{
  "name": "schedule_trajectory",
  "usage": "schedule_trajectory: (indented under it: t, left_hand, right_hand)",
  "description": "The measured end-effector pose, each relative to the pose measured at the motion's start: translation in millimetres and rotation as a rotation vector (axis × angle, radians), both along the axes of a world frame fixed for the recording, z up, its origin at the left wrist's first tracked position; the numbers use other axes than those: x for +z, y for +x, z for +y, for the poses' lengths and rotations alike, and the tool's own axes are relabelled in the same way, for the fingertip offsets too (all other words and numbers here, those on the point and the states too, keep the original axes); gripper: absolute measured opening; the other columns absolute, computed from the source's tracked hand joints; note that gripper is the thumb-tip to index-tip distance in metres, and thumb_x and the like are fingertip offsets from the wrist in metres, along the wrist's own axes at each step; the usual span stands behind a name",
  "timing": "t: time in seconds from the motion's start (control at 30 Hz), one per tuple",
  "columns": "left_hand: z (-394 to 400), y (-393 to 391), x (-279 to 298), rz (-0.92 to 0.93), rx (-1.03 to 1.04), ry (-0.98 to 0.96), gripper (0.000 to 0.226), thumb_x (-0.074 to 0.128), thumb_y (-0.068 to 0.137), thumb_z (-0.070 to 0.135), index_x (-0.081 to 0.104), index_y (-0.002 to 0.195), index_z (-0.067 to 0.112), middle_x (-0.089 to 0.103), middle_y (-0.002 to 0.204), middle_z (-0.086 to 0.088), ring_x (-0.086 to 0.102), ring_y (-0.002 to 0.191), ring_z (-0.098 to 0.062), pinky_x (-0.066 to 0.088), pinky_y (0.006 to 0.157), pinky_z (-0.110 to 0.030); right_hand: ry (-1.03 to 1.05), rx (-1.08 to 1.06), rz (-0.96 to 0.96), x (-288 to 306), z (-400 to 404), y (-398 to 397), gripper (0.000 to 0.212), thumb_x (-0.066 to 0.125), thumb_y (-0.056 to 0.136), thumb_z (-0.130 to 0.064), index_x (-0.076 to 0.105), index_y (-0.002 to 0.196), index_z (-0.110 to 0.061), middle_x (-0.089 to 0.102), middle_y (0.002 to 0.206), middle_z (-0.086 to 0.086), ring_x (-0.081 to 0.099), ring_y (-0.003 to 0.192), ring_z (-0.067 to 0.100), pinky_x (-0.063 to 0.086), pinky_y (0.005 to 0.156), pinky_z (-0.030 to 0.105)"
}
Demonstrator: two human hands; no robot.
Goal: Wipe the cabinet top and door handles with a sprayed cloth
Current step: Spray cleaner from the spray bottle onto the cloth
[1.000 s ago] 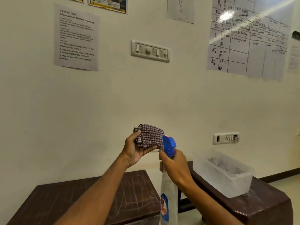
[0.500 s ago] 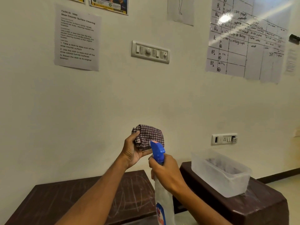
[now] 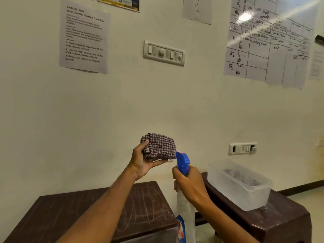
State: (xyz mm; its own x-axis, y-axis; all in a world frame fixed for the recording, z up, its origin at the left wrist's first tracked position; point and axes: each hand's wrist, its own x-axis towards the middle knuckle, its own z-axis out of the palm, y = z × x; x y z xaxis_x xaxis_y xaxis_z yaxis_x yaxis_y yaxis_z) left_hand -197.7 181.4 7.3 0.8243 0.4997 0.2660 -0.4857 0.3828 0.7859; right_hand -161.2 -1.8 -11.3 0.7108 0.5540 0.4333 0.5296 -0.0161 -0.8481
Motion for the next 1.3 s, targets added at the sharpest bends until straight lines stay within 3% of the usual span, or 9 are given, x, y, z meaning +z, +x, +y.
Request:
schedule_trajectory:
  t: [0.23, 0.4, 0.63, 0.9, 1.1, 1.2, 1.3]
  left_hand:
    - [-2, -1, -1, -0.003, -0.005, -0.01, 0.039, 0.046, 0.095, 0.032, 0.059, 0.122, 0.006, 0.067, 0.116, -0.024, 0.064, 0.108, -0.042, 0.052, 0.087, -0.06]
    - [-3, 3, -4, 0.011, -0.014, 0.001, 0.044, 0.048, 0.094, 0.033, 0.055, 0.127, 0.004, 0.062, 0.123, -0.027, 0.059, 0.114, -0.045, 0.047, 0.093, -0.064]
    - [-9, 5, -6, 0.033, -0.013, 0.01, 0.045, 0.048, 0.094, 0.033, 0.055, 0.127, 0.004, 0.063, 0.121, -0.027, 0.061, 0.111, -0.043, 0.055, 0.084, -0.056]
    - [-11, 25, 0, 0.039, -0.013, 0.01, 0.044, 0.051, 0.093, 0.034, 0.056, 0.126, 0.005, 0.065, 0.119, -0.025, 0.06, 0.113, -0.044, 0.051, 0.09, -0.061]
    - [-47, 56, 14, 0.045, -0.059, 0.031, 0.037, 0.049, 0.094, 0.033, 0.058, 0.121, 0.009, 0.064, 0.121, -0.023, 0.06, 0.113, -0.041, 0.048, 0.094, -0.061]
    - [-67, 76, 22, 0.057, -0.077, 0.047, 0.033, 0.048, 0.095, 0.033, 0.06, 0.116, 0.01, 0.064, 0.121, -0.022, 0.06, 0.114, -0.041, 0.047, 0.097, -0.061]
    - [-85, 96, 30, 0.069, -0.078, 0.057, 0.028, 0.046, 0.096, 0.032, 0.06, 0.11, 0.012, 0.065, 0.117, -0.021, 0.06, 0.111, -0.039, 0.047, 0.097, -0.06]
  right_hand:
    - [-0.01, -0.027, -0.011, 3, -5, 6, 0.015, 0.055, 0.091, -0.022, 0.057, 0.081, -0.011, 0.059, 0.064, 0.009, 0.056, 0.053, 0.01, 0.046, 0.05, 0.012]
    - [0.022, -0.022, -0.01, 15, -5, 8, 0.016, 0.054, 0.094, -0.026, 0.058, 0.088, -0.012, 0.06, 0.061, 0.004, 0.057, 0.048, 0.006, 0.045, 0.048, 0.009]
    - [-0.034, 0.008, -0.053, 22, -6, 8, 0.024, 0.051, 0.095, -0.027, 0.061, 0.088, -0.006, 0.06, 0.059, 0.004, 0.056, 0.047, 0.004, 0.045, 0.05, 0.009]
    - [0.017, -0.038, -0.081, 48, -21, 29, 0.02, 0.055, 0.093, -0.025, 0.061, 0.093, -0.007, 0.062, 0.063, 0.007, 0.058, 0.052, 0.011, 0.049, 0.056, 0.021]
    - [0.107, -0.134, -0.135, 91, -28, 59, 0.024, 0.058, 0.09, -0.027, 0.062, 0.095, -0.004, 0.066, 0.086, 0.021, 0.061, 0.068, 0.022, 0.056, 0.072, 0.041]
    - [0.17, -0.204, -0.167, 112, -35, 76, 0.026, 0.057, 0.091, -0.029, 0.06, 0.094, -0.003, 0.065, 0.085, 0.021, 0.061, 0.067, 0.022, 0.055, 0.07, 0.037]
    - [0.221, -0.271, -0.207, 132, -46, 96, 0.026, 0.057, 0.093, -0.034, 0.055, 0.089, -0.009, 0.06, 0.074, 0.009, 0.062, 0.062, 0.018, 0.052, 0.061, 0.027]
